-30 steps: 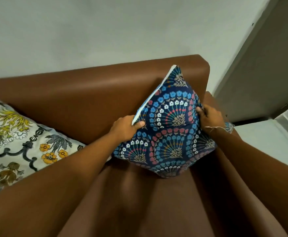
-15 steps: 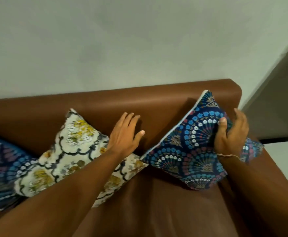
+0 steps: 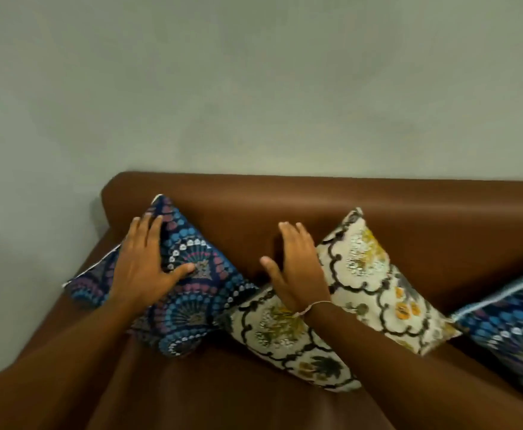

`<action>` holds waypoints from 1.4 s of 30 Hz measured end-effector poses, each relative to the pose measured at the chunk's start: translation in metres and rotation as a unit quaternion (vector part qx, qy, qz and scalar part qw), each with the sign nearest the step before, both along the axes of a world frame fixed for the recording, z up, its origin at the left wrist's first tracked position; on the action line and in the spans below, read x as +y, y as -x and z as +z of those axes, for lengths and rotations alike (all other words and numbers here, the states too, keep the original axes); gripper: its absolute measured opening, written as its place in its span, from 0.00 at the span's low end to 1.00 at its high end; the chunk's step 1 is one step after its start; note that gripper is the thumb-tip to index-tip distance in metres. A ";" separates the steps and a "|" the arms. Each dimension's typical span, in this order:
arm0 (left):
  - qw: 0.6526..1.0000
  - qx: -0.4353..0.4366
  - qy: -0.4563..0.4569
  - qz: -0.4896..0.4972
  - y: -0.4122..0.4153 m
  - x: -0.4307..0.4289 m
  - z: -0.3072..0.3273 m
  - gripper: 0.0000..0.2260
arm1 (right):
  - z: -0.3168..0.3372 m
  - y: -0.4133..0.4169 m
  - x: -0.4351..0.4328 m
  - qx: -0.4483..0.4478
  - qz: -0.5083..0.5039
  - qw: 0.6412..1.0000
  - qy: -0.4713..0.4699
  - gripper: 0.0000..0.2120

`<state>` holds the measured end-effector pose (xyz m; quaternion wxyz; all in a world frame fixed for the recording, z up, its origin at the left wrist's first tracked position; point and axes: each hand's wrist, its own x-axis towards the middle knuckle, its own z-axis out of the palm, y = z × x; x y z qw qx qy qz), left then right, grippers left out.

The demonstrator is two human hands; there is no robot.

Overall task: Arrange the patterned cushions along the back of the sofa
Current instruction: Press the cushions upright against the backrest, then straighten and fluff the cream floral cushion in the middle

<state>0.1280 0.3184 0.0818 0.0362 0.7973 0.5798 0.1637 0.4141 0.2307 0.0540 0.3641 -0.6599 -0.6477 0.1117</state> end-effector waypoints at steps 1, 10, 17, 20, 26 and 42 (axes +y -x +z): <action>1.000 0.004 0.024 0.018 0.028 0.009 -0.008 0.56 | -0.011 0.022 0.013 -0.008 0.035 0.999 0.033 0.35; 0.977 0.062 0.199 0.041 0.144 0.068 -0.073 0.75 | -0.082 0.106 0.084 0.024 0.070 0.938 0.340 0.45; 0.991 -0.071 0.093 0.058 0.135 0.054 -0.088 0.65 | -0.072 0.125 0.073 -0.066 -0.017 0.996 0.061 0.18; 0.989 -0.093 0.098 0.058 0.131 0.050 -0.091 0.64 | -0.071 0.122 0.068 -0.107 -0.013 0.992 0.059 0.16; 0.988 -0.055 0.125 0.075 0.128 0.049 -0.095 0.70 | -0.081 0.117 0.071 -0.070 0.013 0.984 0.165 0.25; 0.970 -0.051 0.182 -0.155 -0.160 -0.096 -0.068 0.63 | -0.039 -0.204 -0.097 0.123 -0.132 0.951 0.251 0.67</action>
